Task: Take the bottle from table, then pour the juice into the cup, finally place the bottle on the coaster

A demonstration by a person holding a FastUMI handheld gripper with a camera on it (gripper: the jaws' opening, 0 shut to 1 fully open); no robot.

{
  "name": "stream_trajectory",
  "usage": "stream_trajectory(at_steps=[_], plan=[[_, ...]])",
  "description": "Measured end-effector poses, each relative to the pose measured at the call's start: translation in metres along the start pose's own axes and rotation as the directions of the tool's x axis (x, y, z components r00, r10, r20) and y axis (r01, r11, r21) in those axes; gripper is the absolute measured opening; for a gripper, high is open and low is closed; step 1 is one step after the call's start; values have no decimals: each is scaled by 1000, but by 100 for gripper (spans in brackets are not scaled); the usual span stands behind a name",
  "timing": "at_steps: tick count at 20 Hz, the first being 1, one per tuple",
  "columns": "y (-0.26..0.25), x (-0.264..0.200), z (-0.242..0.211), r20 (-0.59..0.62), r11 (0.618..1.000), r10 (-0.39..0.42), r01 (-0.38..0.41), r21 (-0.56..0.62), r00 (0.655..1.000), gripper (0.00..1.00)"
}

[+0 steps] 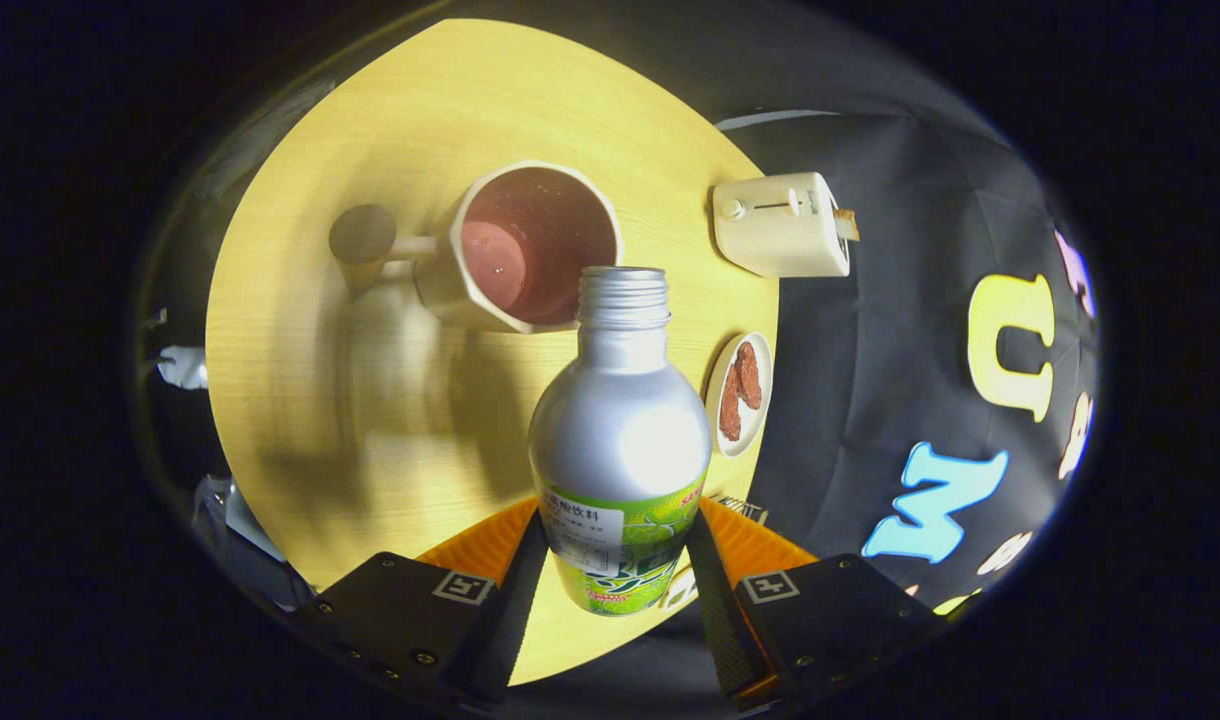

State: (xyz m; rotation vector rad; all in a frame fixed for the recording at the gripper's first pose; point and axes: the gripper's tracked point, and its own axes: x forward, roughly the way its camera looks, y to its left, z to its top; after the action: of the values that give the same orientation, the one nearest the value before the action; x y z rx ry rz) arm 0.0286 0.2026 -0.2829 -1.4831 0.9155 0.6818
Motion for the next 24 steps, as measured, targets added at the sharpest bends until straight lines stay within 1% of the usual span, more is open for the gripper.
stream_trajectory(at_steps=[2,4,6,8,11,15,18,22,24], plan=[[3,2,-1,26,998,16,-18,60,1000,75],[10,2,0,72,982,58,-69,173,996,75],[14,3,-1,123,946,90,-123,299,988,75],[12,4,-3,157,910,92,-147,389,983,75],[8,4,-7,210,868,71,-164,469,975,75],[11,8,-11,240,786,84,-212,581,967,75],[8,13,-10,264,751,62,-219,623,963,75],[5,17,0,322,666,53,-274,694,945,75],[-1,21,2,331,642,35,-275,716,943,75]])
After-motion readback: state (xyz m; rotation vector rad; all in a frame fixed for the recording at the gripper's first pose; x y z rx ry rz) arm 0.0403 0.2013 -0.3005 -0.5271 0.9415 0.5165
